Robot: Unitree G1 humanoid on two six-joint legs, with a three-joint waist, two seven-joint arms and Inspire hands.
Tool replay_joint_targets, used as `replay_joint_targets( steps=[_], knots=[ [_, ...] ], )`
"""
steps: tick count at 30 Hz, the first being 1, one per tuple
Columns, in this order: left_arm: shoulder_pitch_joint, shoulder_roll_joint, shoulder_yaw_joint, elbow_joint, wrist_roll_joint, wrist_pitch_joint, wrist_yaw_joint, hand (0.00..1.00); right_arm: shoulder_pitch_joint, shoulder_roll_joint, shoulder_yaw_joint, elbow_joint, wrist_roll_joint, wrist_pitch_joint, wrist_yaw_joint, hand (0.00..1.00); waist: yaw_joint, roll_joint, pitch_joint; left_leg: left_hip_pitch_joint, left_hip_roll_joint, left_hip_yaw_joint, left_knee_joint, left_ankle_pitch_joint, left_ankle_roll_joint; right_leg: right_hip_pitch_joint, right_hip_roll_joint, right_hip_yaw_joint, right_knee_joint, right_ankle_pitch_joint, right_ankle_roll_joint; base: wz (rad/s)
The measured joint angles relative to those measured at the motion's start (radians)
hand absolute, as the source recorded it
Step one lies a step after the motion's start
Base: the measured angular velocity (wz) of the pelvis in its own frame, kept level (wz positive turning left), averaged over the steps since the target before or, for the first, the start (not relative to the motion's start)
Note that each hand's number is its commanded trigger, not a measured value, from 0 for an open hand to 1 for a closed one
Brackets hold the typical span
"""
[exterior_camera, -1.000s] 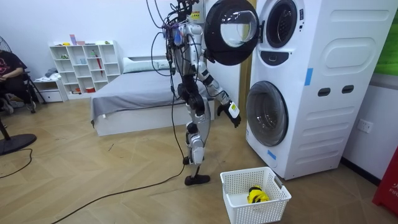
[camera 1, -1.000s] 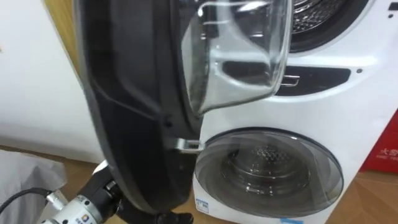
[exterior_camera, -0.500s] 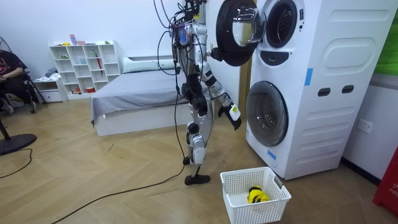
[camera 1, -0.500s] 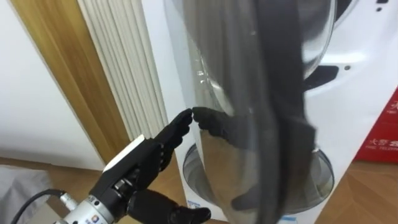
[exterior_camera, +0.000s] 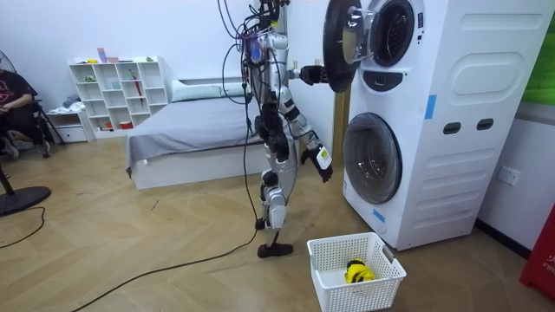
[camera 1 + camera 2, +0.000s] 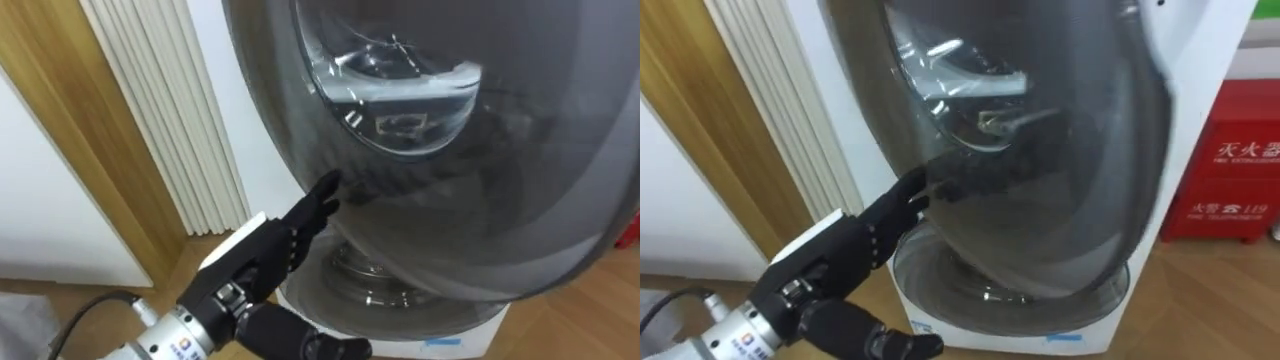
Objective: Pick clothes from washing machine
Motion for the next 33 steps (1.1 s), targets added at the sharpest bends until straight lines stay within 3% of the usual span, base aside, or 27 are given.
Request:
replay_joint_targets(
  steps=[8,13,20,27,30,33],
  knots=[
    [-0.064,-0.024,-0.036,0.061,0.0,-0.003,0.02,0.0,-0.014,0.023,0.004,0.029,0.018,0.001,-0.008,0.0,-0.03,0.003,0.001,0.021,0.016,0.038,-0.006,-0.012,-0.011,0.001,0.016,0.024,0.002,0.002,-0.003,-0.15],
    [-0.067,-0.024,-0.042,0.095,0.0,-0.003,0.037,0.0,-0.013,0.03,0.003,0.023,0.025,0.008,0.011,0.0,-0.05,0.007,0.0004,0.035,0.027,0.073,-0.013,-0.017,-0.017,-0.007,0.027,0.059,0.002,0.004,-0.011,-0.22],
    [-0.067,-0.02,-0.044,0.144,0.004,-0.001,0.037,0.0,0.004,0.034,-0.005,0.012,0.03,0.008,0.036,0.0,-0.065,0.018,-0.0069,0.047,0.032,0.093,-0.018,-0.019,-0.02,-0.008,0.029,0.061,0.001,0.005,-0.012,-0.12],
    [-0.096,-0.016,0.054,0.207,0.003,-0.001,0.107,0.0,0.018,0.043,-0.059,0.013,0.03,0.008,0.032,0.0,-0.071,0.022,-0.0039,0.06,0.036,0.104,-0.025,-0.021,-0.024,-0.007,0.033,0.071,0.003,0.002,-0.017,-0.05],
    [-0.133,-0.016,0.1,0.254,0.002,-0.002,0.166,0.0,0.026,0.05,-0.081,0.011,0.03,0.008,0.027,0.0,-0.071,0.023,-0.0028,0.064,0.036,0.111,-0.024,-0.021,-0.024,-0.006,0.034,0.077,0.004,0.002,-0.017,-0.07],
    [-0.212,-0.005,0.12,0.345,-0.012,-0.002,0.203,0.0,0.027,0.059,-0.084,0.012,0.032,0.009,0.018,0.0,-0.073,0.024,0.0015,0.068,0.036,0.112,-0.024,-0.021,-0.024,-0.001,0.035,0.085,0.001,0.003,-0.018,0.0]
  ],
)
